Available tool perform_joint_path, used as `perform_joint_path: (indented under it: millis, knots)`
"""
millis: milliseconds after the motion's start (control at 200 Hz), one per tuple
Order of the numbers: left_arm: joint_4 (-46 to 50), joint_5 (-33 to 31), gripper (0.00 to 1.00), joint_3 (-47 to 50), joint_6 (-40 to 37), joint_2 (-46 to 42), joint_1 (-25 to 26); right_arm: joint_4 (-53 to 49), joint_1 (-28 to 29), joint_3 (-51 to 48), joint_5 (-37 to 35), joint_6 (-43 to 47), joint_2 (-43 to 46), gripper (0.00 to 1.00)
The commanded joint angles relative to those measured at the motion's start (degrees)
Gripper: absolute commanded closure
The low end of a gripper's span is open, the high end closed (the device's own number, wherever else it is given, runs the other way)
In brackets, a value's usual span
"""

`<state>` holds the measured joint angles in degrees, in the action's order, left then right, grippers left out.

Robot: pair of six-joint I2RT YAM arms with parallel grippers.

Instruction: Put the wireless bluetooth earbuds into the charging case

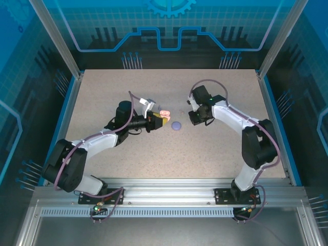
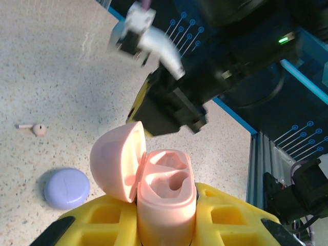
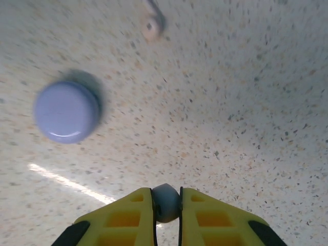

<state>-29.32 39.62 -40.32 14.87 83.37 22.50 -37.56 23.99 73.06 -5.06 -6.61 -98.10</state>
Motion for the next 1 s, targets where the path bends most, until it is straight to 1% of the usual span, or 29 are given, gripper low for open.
perform_joint_path:
  millis: [0,225,450,610,720,996]
  knots:
    - [-3.9,-0.5,0.99,0.7,2.3,1.5,0.8,3.3,0.4,-1.8,3.8,-0.7,4.8,0.85]
    - [-5.4,-1.0,0.99,0.1,2.8,3.5,2.2,4.4,2.5,-2.5,6.9,0.3,12.1,0.85]
    - [-7.1,-0.1,0.99,0.1,2.2,3.4,3.1,6.1,6.7,-2.2,8.7,1.0,18.8,0.85]
    - [-8.1,1.5,0.99,0.3,-0.3,2.1,4.0,7.5,9.7,-1.9,8.0,1.4,22.7,0.85]
    - [-9.7,2.2,0.99,0.7,-0.7,1.2,4.4,9.0,11.6,-2.2,7.7,1.8,24.9,0.85]
    - [-12.4,3.2,0.99,2.0,-4.8,-2.0,5.7,9.8,16.2,-2.4,3.8,3.7,27.5,0.85]
